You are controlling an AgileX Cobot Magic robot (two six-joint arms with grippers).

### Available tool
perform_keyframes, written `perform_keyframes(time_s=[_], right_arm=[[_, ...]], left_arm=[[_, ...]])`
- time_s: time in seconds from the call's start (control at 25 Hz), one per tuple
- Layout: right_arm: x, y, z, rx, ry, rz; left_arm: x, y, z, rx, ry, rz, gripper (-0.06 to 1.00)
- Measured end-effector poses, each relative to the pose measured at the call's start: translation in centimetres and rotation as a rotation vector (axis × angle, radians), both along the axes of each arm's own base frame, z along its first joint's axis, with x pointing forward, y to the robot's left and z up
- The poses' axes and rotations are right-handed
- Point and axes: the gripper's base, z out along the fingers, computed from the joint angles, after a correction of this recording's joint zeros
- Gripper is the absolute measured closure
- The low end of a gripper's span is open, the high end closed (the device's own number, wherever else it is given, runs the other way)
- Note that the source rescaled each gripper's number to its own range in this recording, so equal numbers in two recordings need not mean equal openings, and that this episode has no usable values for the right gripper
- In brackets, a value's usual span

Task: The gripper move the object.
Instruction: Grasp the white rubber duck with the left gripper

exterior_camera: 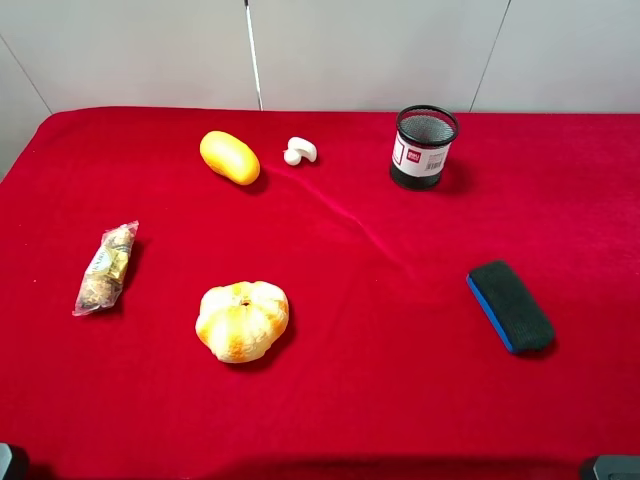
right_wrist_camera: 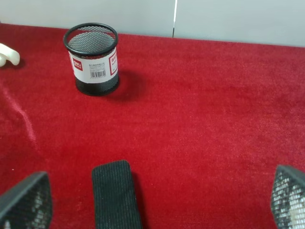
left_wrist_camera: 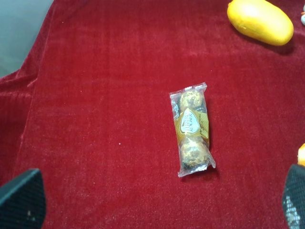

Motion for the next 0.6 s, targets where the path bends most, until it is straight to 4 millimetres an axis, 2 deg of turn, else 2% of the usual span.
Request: perform_keyframes(time_s=[0.6], right_arm=[[0.00,0.00,0.00,0.000,0.000,0.000]], left_arm=[[0.00,0.00,0.00,0.000,0.000,0.000,-0.06]])
